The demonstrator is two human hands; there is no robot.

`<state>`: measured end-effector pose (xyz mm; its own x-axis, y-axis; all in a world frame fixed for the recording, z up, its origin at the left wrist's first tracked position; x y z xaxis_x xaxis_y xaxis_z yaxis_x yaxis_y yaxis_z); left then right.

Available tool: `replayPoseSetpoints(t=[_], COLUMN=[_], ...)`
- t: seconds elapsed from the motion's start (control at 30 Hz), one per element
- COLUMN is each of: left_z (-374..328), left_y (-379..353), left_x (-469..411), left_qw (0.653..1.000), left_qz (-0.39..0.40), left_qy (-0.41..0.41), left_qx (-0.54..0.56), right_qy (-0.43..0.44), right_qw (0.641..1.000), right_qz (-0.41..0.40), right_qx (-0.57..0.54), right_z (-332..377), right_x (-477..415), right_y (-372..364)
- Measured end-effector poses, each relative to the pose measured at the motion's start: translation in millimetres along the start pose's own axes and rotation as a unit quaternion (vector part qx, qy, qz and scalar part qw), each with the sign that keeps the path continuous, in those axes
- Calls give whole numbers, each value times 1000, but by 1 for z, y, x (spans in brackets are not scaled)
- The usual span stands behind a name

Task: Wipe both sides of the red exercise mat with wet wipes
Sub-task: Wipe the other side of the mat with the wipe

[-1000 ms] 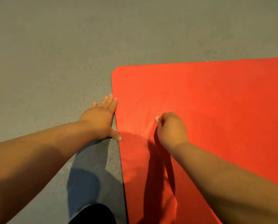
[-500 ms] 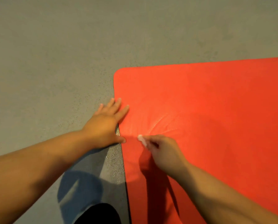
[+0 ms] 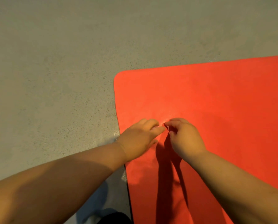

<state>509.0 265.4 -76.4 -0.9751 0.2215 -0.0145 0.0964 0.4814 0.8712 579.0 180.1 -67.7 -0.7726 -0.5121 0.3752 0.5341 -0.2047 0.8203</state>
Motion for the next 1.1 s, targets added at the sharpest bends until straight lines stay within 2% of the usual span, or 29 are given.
replayPoseSetpoints(t=[0.1,0.17,0.3,0.4,0.5,0.6,0.67,0.73,0.8,0.83,0.87,1.0,1.1], left_z=[4,17,93,111,68,24,25,55,107,125,128,67,40], left_y=[-3,4,51,62,40,18,15,36,59,65,68,49,29], left_x=[-18,-25,-53,-55,-11,34,22,-14,-43,-49,-47,18,70], left_qw=[996,995,990,985,995,996,994,997,987,978,975,992,994], left_qz=[50,56,-24,-29,2,84,104,47,-12,-19,-21,-10,19], left_qy=[-56,-51,119,168,95,1,-40,20,146,197,212,124,98], left_qx=[-50,-66,-67,-39,-12,39,-14,-58,-66,-70,-69,-19,52], right_qy=[-30,-41,-48,-30,-3,-7,-6,-5,1,5,8,8,12], right_qw=[999,995,988,988,986,989,991,992,992,992,991,989,989], right_qz=[22,73,132,140,158,145,129,125,123,126,132,144,138], right_qx=[39,59,64,51,49,31,24,20,15,16,19,17,58], right_z=[-12,-17,-12,-1,13,16,14,11,9,9,9,5,7], right_x=[0,1,4,7,11,14,14,15,16,15,15,13,16], right_y=[2,-6,-19,-24,-34,-40,-41,-42,-43,-43,-44,-44,-53])
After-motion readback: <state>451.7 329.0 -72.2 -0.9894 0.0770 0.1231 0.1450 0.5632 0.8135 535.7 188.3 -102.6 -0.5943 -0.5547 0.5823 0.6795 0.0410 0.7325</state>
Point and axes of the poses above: each hand's wrist, its own x-axis away from the middle knuckle, its own y-axis out of the back of the hand, z = x × y, the point moved 10 cm from there along -x, towards the middle knuckle, and after that the axes turned 7 degrees about z, right-handed, at the moved point
